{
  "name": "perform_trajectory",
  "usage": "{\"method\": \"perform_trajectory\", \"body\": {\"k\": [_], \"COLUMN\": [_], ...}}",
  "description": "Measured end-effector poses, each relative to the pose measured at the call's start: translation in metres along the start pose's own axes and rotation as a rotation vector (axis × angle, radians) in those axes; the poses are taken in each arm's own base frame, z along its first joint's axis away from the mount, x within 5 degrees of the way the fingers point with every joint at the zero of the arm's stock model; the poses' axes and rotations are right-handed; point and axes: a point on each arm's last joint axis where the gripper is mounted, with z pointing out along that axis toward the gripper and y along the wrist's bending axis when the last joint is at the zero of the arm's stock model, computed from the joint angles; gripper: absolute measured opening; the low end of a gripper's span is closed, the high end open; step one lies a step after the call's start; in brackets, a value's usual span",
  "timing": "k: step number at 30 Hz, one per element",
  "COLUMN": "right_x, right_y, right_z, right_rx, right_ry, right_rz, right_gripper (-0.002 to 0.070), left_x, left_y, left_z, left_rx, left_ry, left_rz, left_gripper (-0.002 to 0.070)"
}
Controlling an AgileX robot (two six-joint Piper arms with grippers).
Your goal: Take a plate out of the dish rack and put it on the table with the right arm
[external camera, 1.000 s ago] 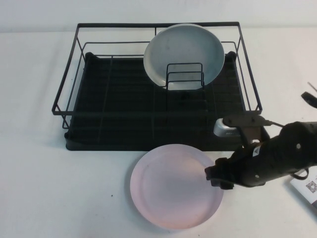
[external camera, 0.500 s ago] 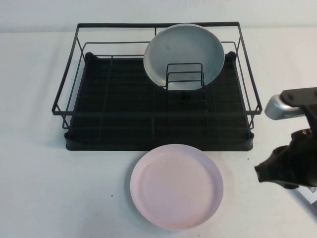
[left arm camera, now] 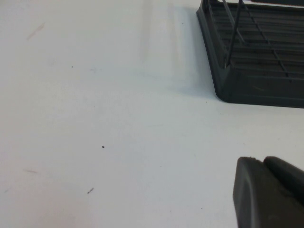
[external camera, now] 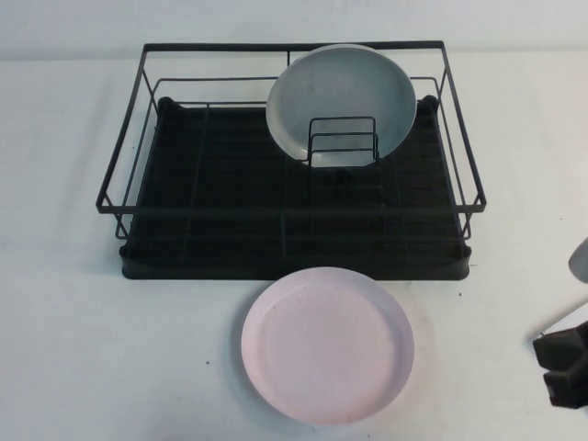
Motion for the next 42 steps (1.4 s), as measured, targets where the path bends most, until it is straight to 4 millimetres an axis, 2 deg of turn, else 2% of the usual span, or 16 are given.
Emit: {"method": "perform_trajectory", "body": {"k": [3, 6, 11, 17, 22, 26, 34, 42], "right_x": [0.017, 0.044, 0.085, 0.130, 0.139, 0.147, 0.161, 0.162], "right_y": [-0.012, -0.032, -0.062, -0.072, -0.067, -0.062, -0.062, -0.062], "right_z": [0.017, 0.025, 0.022, 0.020, 0.008, 0.002, 0.013, 0.013], "right_rx": [0.060, 0.132, 0.287, 0.416, 0.442, 0.447, 0.436, 0.435], "right_ry": [-0.045, -0.147, -0.415, -0.649, -0.784, -0.828, -0.673, -0.659], "right_rz": [-0.033, -0.003, 0.103, 0.152, 0.131, 0.103, 0.131, 0.134], "right_gripper": [-0.0018, -0.0018, -0.0018, -0.0018, -0.0018, -0.0018, -0.0018, -0.0018], "left_x": [0.000, 0.000, 0.000, 0.000, 0.000, 0.000, 0.000, 0.000], "left_y": [0.000, 0.000, 0.000, 0.000, 0.000, 0.000, 0.000, 0.000], "left_z": [0.000, 0.000, 0.000, 0.000, 0.000, 0.000, 0.000, 0.000], "left_rx": [0.000, 0.000, 0.000, 0.000, 0.000, 0.000, 0.000, 0.000], "left_ry": [0.000, 0.000, 0.000, 0.000, 0.000, 0.000, 0.000, 0.000], "left_rz": [0.000, 0.000, 0.000, 0.000, 0.000, 0.000, 0.000, 0.000], "left_gripper": [-0.0004, -0.0004, -0.0004, -0.0004, -0.0004, -0.0004, -0.0004, -0.0004]}}
